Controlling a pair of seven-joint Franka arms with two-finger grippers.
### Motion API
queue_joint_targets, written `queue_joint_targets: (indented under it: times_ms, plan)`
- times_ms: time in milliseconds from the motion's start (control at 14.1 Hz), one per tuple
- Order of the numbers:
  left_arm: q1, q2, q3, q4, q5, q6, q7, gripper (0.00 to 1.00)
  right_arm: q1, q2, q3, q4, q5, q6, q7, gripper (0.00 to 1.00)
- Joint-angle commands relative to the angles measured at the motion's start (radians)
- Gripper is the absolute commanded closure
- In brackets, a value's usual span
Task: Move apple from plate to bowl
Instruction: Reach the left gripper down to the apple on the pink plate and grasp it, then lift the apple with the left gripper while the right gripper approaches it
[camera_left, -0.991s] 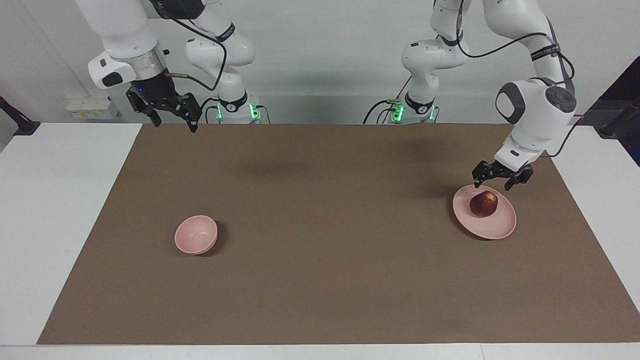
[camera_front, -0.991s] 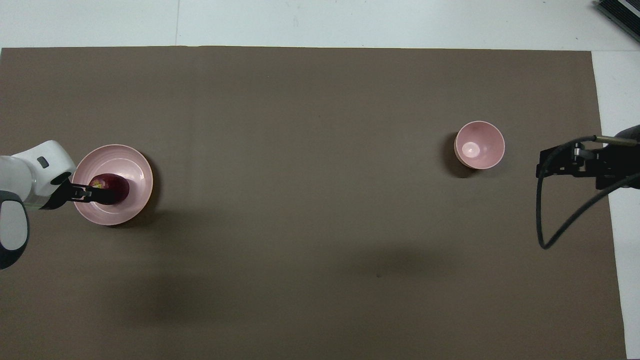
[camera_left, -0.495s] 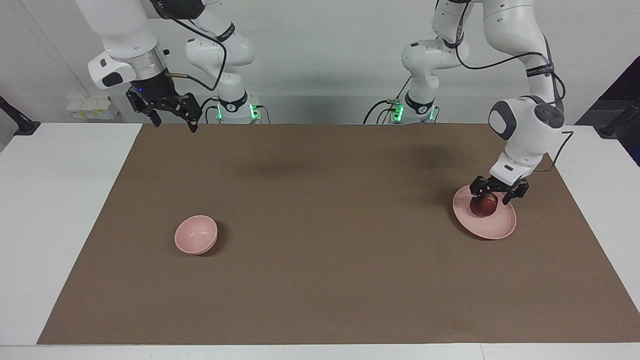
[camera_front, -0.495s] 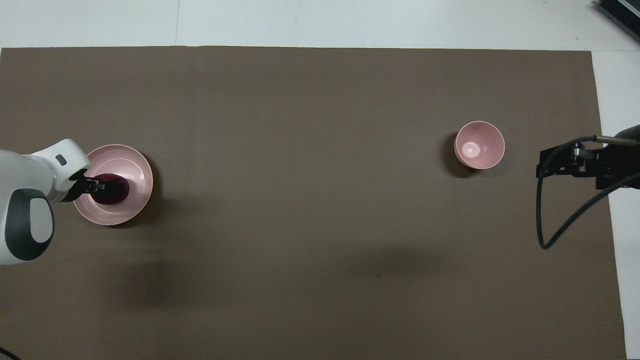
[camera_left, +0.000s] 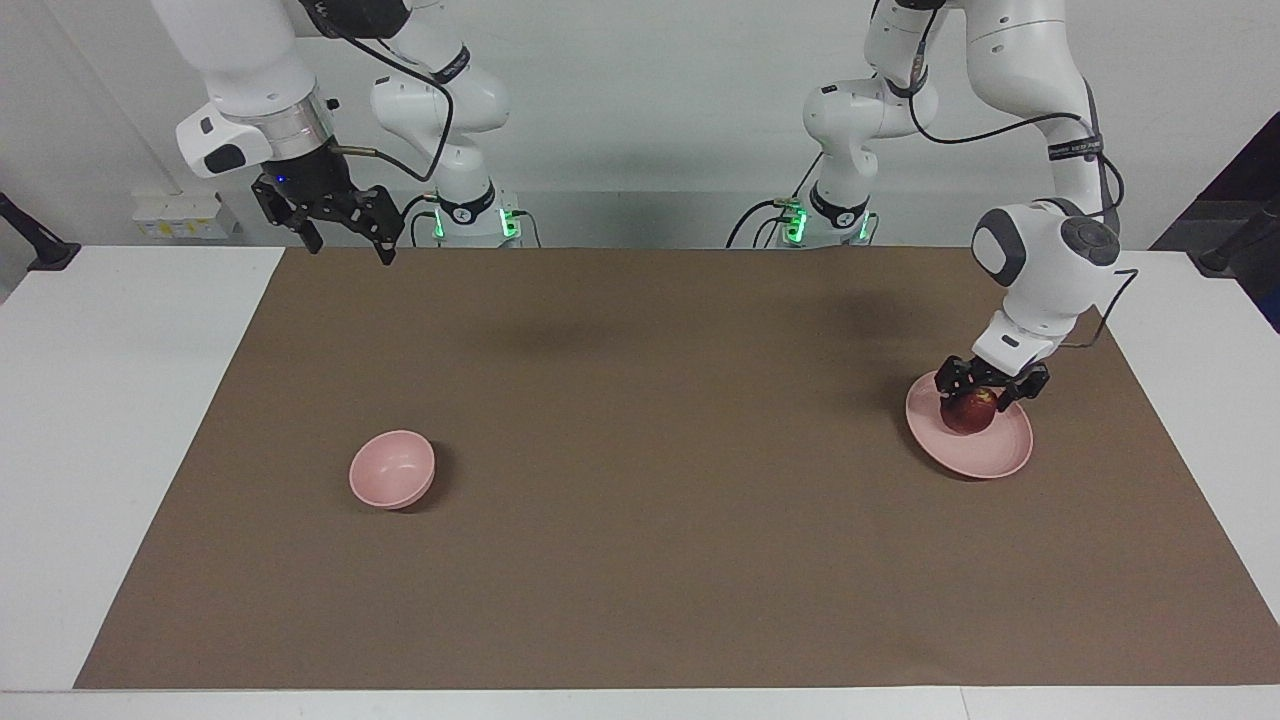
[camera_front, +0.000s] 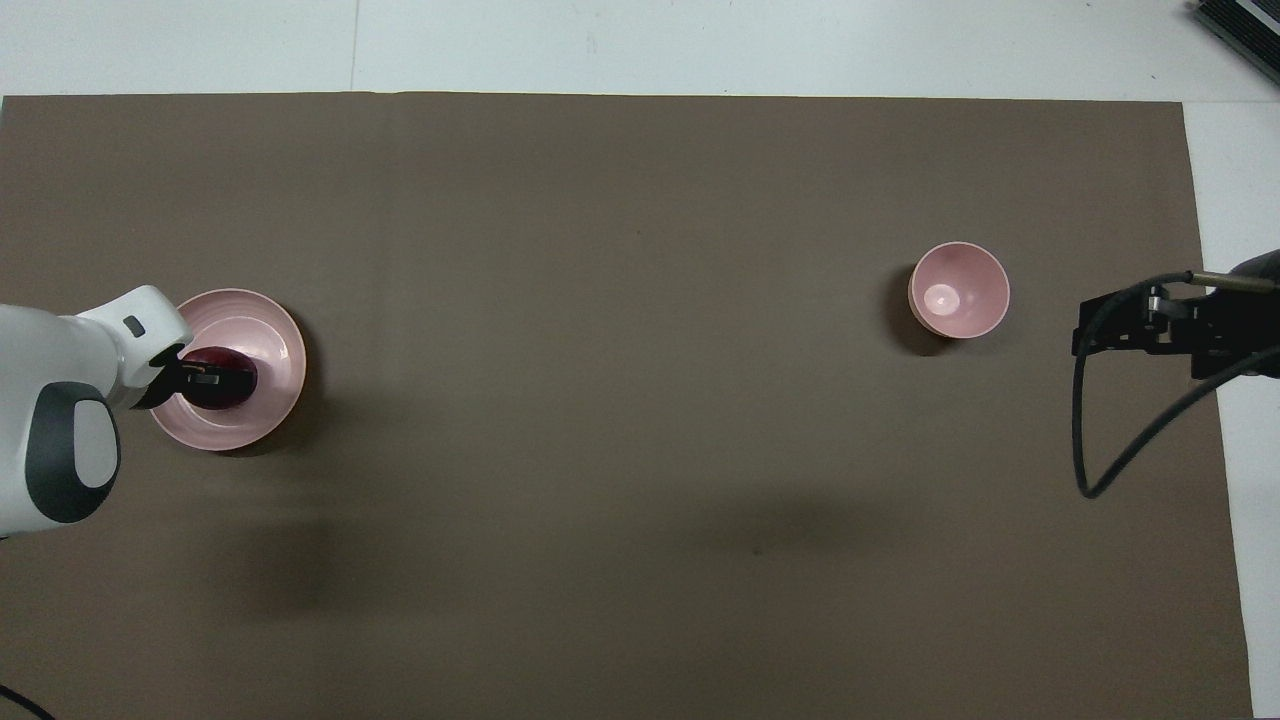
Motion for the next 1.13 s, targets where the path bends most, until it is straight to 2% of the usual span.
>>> queue_joint_targets:
  times_ms: [0,142,566,778,920,1061]
  plan:
    - [0.000,0.009,-0.004,0.007,0.000,0.026,0.013,0.77,-0.014,-0.018,0.002,-0.017,0.024,-0.002,-0.019,0.00]
    - [-0.004,0.014,-0.004,0.030,-0.002,0.018,0.021,0.99,-0.012,-0.018,0.002,-0.017,0.024,-0.002,-0.017,0.00]
    - [-0.018,-0.055,-0.019,0.078,-0.002,-0.026,0.007,1.00,-0.014,-0.018,0.002,-0.017,0.024,-0.002,-0.019,0.00]
    - [-0.049,-0.098,-0.027,0.159,-0.022,-0.199,0.007,1.00,-0.014,-0.018,0.002,-0.017,0.013,0.001,-0.014,0.00]
    - [-0.064,-0.109,-0.027,0.249,-0.148,-0.351,0.006,1.00,-0.035,-0.018,0.000,-0.019,0.022,0.001,-0.033,0.00]
    - [-0.069,-0.132,-0.029,0.284,-0.235,-0.434,0.002,1.00,-0.027,-0.017,0.006,-0.026,0.039,0.001,-0.019,0.00]
